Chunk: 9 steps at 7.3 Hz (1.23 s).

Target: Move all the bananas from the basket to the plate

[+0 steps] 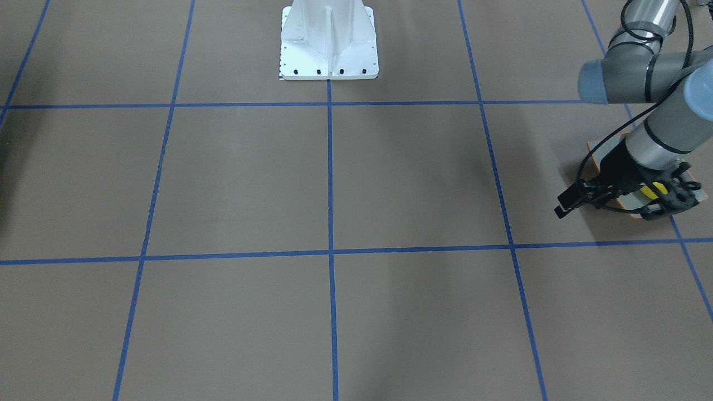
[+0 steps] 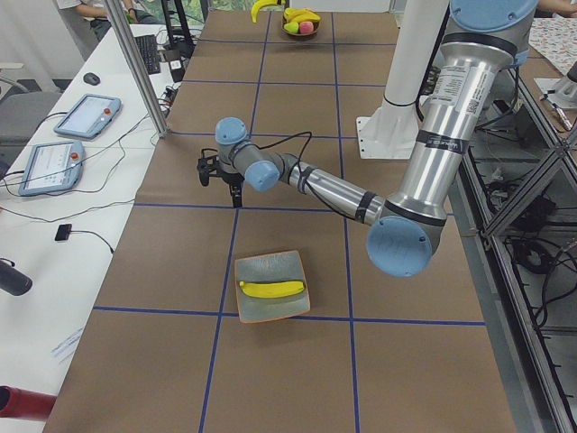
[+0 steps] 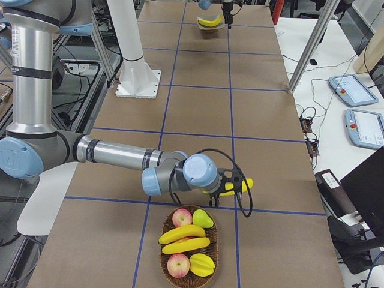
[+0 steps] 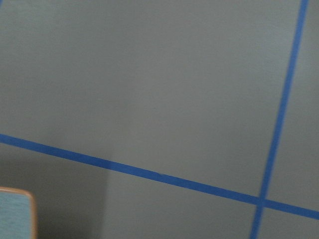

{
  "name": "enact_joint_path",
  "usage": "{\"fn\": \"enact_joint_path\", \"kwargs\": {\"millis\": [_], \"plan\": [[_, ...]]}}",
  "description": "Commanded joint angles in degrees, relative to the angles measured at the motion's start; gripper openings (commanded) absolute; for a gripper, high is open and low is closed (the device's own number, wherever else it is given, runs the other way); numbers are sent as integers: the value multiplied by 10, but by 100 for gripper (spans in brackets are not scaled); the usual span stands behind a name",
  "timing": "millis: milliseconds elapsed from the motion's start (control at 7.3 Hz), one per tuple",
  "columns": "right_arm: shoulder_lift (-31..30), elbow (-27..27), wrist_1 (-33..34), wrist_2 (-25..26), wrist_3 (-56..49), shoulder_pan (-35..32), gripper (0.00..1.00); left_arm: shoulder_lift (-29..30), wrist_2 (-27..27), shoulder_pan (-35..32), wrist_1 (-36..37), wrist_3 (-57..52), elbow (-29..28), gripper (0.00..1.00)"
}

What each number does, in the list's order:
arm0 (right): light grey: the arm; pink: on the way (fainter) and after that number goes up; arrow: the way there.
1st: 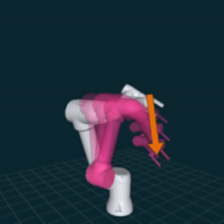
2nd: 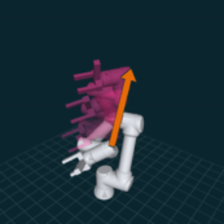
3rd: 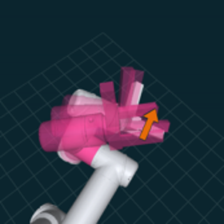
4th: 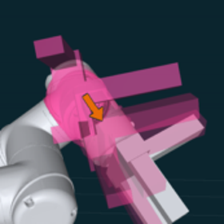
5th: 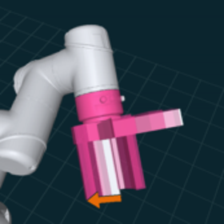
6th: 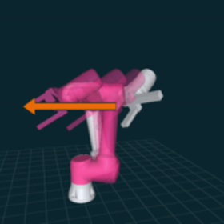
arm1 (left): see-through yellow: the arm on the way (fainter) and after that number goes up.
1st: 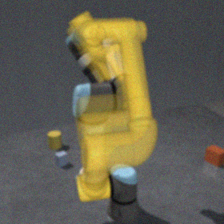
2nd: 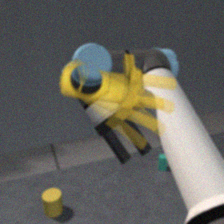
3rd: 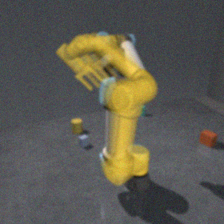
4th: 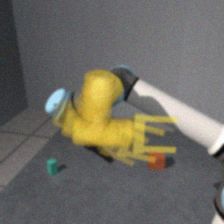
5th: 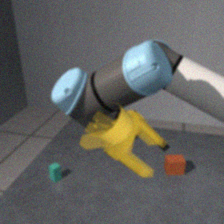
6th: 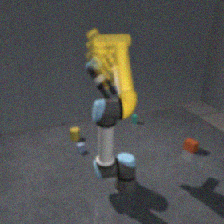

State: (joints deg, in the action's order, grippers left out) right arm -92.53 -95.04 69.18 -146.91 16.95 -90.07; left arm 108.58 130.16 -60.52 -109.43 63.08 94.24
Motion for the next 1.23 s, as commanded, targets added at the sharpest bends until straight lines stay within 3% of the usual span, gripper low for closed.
{"fn": "enact_joint_path", "kwargs": {"millis": [0, 274, 411, 548, 685, 822, 1096], "plan": [[77, -23, -3, 3, 146, 83, 0, 79, 14, 33, -2, 91, -2, 99], [136, -26, -17, 10, 258, 143, 0, 141, 15, 52, -2, 162, -3, 99], [150, -24, -57, 28, 319, 189, 0, 160, 15, 72, -4, 192, -5, 99], [173, -27, -103, 69, 393, 239, 0, 175, 15, 80, -30, 232, -9, 99], [207, -31, -146, 140, 495, 307, 0, 177, 14, 94, -76, 287, -12, 99], [221, -48, -154, 222, 530, 384, 0, 181, 13, 103, -96, 311, -17, 99], [254, -67, -151, 257, 591, 443, 0, 200, 13, 106, -97, 330, -22, 99]]}}
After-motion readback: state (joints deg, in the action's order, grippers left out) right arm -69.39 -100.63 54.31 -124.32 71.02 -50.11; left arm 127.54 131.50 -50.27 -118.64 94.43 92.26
